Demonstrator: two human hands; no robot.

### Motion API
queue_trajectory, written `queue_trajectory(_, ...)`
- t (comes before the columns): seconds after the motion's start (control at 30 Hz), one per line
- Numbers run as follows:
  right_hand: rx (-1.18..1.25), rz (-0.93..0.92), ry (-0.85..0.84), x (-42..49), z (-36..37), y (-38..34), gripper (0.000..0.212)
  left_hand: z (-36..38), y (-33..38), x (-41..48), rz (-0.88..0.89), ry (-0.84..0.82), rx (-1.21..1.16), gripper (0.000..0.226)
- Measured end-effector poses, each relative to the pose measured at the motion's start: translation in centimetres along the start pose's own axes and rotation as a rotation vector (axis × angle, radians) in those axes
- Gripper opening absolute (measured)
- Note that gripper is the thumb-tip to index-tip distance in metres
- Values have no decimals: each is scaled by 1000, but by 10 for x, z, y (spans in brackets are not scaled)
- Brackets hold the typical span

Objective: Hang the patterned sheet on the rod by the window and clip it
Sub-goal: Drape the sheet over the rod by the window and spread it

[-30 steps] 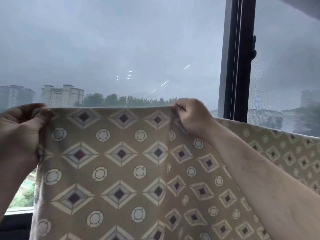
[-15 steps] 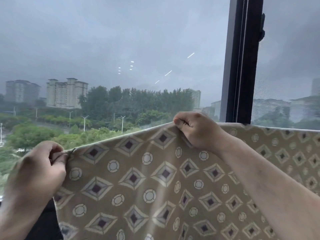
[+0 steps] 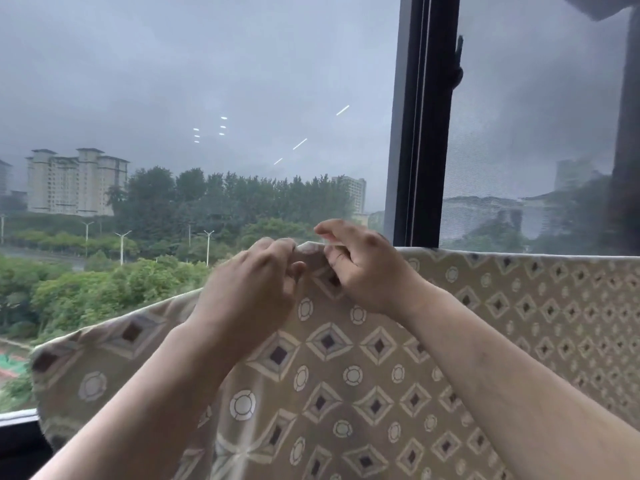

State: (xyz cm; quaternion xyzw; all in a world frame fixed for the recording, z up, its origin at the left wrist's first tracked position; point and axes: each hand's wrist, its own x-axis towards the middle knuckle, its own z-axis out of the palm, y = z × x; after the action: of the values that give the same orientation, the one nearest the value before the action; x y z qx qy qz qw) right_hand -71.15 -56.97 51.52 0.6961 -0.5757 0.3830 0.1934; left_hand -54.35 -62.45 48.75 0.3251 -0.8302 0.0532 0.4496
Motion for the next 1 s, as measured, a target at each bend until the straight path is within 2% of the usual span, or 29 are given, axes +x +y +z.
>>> queue_trajectory(0.1,-102,33,-44,-16,-19,20,38,9,2,3,-26,15,4,11)
queue_trajectory(0.23,-141,104,-30,-55,-53,61,40,9,9,-2,-110,45,-39,9)
queue_trajectory(0.4,-92,206,-77,-121,-111,121,46,12,44,-4,-268,62,206,17)
queue_trajectory(0.5,-59,252,-105,-161,-145,158,49,20,107,-8,-303,116,299,31)
queue_trajectory(0.63,-31,368,-127,-208,-197,202,49,54,203,-13,-198,64,231,49)
queue_trajectory(0.87,-94,528,-84,-278,-305,259,47,129,330,10,-30,-38,48,49)
queue_trajectory(1.0,-116,623,-5,-311,-352,299,44,174,397,24,74,-63,-43,47)
